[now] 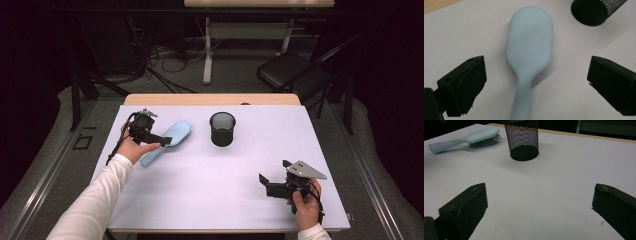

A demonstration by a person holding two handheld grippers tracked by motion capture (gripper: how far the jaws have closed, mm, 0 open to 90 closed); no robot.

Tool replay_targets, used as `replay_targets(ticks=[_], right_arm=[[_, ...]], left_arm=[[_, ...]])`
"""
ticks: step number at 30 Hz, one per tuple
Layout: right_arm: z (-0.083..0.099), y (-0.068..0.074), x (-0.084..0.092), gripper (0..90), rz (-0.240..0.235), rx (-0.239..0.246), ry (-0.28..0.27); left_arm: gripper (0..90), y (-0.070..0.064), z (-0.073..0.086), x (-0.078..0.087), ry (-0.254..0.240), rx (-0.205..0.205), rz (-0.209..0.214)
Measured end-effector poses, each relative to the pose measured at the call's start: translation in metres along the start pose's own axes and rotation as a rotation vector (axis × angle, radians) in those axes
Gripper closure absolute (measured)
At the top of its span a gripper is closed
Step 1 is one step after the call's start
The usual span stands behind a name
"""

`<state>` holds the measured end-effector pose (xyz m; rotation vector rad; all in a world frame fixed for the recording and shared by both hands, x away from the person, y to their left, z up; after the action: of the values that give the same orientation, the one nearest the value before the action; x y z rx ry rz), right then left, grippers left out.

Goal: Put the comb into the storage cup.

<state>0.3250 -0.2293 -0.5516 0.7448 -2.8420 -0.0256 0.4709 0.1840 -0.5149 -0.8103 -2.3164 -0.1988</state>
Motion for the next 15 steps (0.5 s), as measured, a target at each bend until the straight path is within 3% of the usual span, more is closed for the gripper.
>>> replay_targets(ticks=[15], right_arm=[[0.0004,-0.0001,-0.0001,0.0,-0.002,0.001,0.004]], left_arm=[[4.6,0.0085,0.0045,-0.0112,0.037,-0.011,-0.012]])
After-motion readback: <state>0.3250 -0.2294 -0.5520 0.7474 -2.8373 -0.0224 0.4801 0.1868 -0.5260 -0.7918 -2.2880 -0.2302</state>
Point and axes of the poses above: each handheld gripper's, and its own axes: x roughly backward along the jaws, z roughly out of its underside, y roughly to its left, the point moved 5 cm from there along -x, roughly forward along the jaws, and after that the axes turned 12 degrees about -y, right-handed, at the moved point
